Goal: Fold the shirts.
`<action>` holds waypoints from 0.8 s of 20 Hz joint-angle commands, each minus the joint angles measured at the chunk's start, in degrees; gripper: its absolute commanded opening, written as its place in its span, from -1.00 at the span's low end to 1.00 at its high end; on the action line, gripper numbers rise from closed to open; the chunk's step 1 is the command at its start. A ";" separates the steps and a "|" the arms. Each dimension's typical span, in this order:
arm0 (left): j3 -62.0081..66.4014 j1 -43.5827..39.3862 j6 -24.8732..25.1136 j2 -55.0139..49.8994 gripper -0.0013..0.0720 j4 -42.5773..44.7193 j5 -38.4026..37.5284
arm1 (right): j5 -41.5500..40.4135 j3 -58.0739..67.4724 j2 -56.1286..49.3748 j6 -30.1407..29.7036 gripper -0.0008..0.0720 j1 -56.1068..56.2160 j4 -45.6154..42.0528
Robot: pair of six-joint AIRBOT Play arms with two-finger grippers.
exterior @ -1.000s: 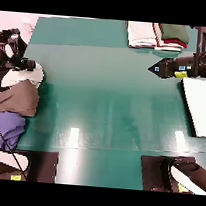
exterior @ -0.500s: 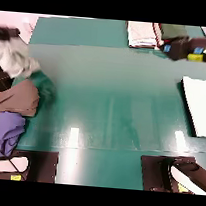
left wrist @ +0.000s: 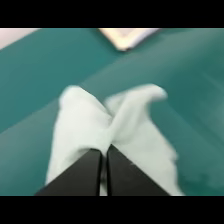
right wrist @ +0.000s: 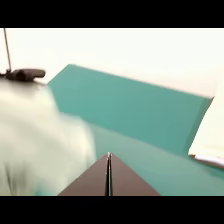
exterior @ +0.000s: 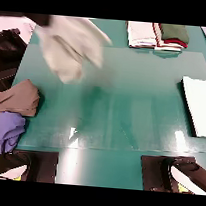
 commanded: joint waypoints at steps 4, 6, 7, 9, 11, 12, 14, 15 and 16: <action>0.22 -18.16 3.80 -13.35 -0.10 -8.79 0.83 | 2.43 0.76 0.66 0.07 -0.92 0.07 -2.36; 0.22 -18.12 3.56 -15.98 0.58 -10.82 1.44 | 3.21 -0.11 0.68 0.07 -0.92 -0.35 -2.34; 0.22 -17.22 2.71 -16.06 0.58 -9.33 0.24 | 4.79 -0.20 0.63 0.04 -0.92 -1.38 -2.32; 0.22 -12.87 -0.96 -15.15 0.58 -6.16 -4.68 | 9.94 -0.20 0.28 0.04 -0.92 -4.79 -2.23; 0.20 -5.62 -4.94 -14.47 0.59 -5.73 -11.65 | 17.66 -1.38 0.55 0.04 -0.92 -10.38 -2.19; -0.20 -2.21 -5.92 -14.43 0.59 -5.95 -14.08 | 20.39 -3.89 1.29 -0.02 -0.92 -13.42 -2.14; -3.39 3.82 -6.49 -14.34 0.59 -8.76 -15.61 | 23.50 -11.93 3.63 -0.22 -0.92 -20.00 -2.23; -6.19 6.29 -6.32 -14.14 0.59 -10.10 -15.56 | 24.39 -17.81 5.25 -0.72 -0.92 -24.15 -2.21; -9.35 8.07 -6.32 -13.84 0.59 -10.62 -15.47 | 24.79 -23.96 6.93 -1.62 -0.92 -28.26 -2.21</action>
